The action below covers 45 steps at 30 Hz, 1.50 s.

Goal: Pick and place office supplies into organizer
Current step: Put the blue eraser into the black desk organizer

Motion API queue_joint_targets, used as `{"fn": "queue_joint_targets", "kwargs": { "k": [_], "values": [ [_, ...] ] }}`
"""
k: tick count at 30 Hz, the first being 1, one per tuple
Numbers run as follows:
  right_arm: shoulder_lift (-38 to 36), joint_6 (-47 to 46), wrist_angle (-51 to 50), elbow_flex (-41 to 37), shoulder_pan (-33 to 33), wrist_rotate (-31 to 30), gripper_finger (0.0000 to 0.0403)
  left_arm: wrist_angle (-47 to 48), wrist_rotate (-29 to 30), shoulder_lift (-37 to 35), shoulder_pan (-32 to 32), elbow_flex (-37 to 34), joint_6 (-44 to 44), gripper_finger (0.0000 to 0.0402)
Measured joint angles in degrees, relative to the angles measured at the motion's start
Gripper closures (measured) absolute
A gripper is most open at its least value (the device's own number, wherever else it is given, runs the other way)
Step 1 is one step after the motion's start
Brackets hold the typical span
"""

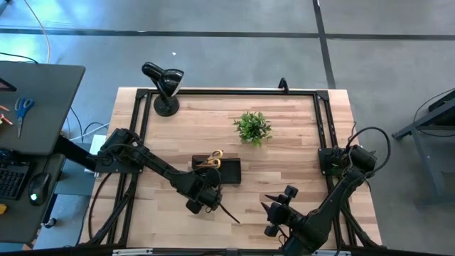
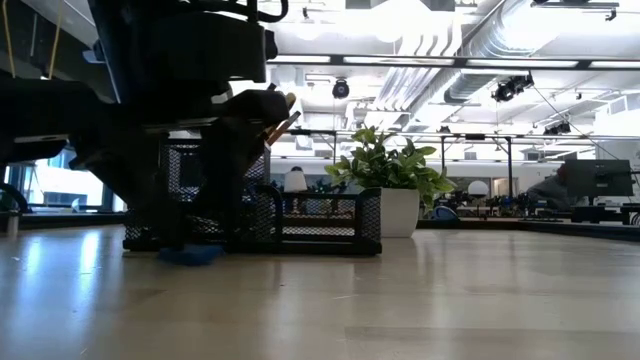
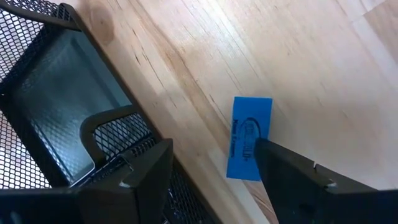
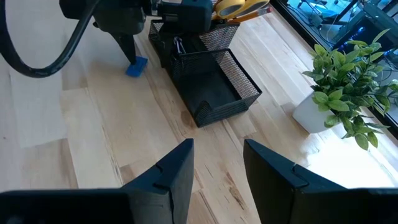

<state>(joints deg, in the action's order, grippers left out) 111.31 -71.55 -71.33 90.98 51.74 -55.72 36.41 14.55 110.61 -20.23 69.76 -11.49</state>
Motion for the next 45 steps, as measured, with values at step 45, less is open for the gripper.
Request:
{"fn": "queue_joint_targets", "kwargs": {
  "k": [45],
  "values": [
    [0.0,-0.02,0.04,0.0,0.01,0.5,0.0269,0.67,-5.44,1.81,-0.74,0.15,1.76,0.0315]
  ]
}}
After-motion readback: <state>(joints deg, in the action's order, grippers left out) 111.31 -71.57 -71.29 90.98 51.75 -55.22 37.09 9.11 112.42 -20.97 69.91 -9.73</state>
